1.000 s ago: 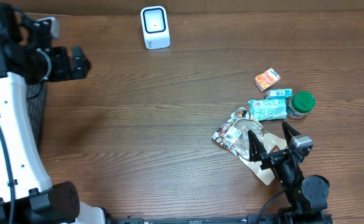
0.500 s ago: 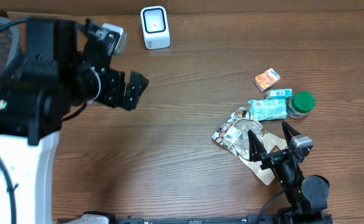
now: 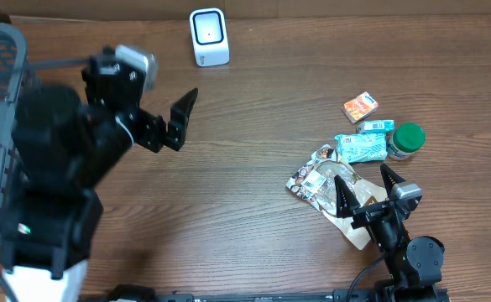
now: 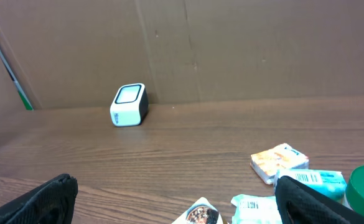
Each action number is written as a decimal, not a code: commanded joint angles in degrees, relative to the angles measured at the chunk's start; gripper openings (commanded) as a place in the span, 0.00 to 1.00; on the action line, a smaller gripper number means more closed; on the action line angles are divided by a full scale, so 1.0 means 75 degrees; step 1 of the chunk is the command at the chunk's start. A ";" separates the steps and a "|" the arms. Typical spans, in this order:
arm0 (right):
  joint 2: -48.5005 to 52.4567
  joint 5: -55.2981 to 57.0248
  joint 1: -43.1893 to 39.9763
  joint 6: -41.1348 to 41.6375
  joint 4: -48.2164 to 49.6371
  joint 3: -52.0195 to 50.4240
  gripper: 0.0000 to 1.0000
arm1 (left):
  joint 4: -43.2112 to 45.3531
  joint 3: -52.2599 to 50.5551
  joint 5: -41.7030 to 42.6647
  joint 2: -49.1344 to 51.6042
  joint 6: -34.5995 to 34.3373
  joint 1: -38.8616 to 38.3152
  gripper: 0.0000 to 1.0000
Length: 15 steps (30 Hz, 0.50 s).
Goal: Scan the item barcode
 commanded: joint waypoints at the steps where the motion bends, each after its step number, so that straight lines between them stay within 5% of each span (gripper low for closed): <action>1: -0.0076 0.0055 0.0044 0.0026 0.0044 -0.0082 1.00 | 0.1259 -0.1746 -0.0020 -0.0871 0.0023 0.0052 1.00; 8: -0.0076 0.0055 0.0044 0.0029 0.0041 -0.0082 1.00 | 0.4468 -0.5394 -0.0047 -0.2987 0.0012 0.0568 0.99; 15: -0.0076 0.0055 0.0044 0.0029 0.0041 -0.0082 1.00 | 0.5461 -0.7912 -0.0047 -0.5173 0.0082 0.1113 1.00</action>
